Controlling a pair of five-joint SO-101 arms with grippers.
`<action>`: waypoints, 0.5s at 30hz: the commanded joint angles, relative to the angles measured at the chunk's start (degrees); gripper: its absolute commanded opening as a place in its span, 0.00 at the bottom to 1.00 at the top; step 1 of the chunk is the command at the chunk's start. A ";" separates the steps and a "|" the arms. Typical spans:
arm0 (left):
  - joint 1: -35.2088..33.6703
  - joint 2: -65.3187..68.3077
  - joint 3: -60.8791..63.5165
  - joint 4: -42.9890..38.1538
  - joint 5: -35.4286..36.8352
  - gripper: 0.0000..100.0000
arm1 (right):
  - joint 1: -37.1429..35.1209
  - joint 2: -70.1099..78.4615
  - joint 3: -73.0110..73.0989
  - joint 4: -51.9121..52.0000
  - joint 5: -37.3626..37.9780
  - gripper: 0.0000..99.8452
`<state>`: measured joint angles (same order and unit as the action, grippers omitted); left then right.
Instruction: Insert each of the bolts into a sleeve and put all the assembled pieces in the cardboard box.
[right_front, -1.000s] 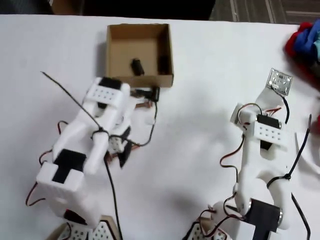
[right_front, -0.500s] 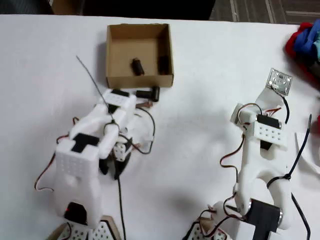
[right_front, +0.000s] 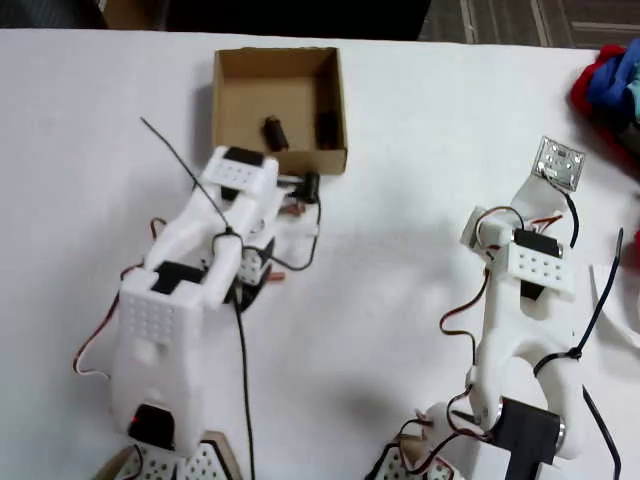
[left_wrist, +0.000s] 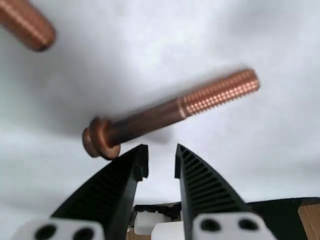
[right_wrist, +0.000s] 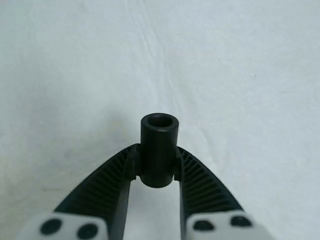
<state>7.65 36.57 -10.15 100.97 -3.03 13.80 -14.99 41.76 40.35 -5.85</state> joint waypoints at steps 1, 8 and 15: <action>-2.02 -0.70 -2.42 0.97 0.53 0.10 | -0.04 -1.27 -0.26 -0.92 -0.35 0.02; -4.84 -0.70 -2.59 0.62 0.97 0.10 | -0.31 -1.27 -0.35 -0.92 -0.35 0.02; -4.66 0.00 -7.16 -0.35 13.01 0.10 | -0.40 -1.27 -0.35 -0.92 -0.35 0.02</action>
<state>3.52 37.10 -13.14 100.88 5.93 13.80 -14.99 41.76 40.35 -5.85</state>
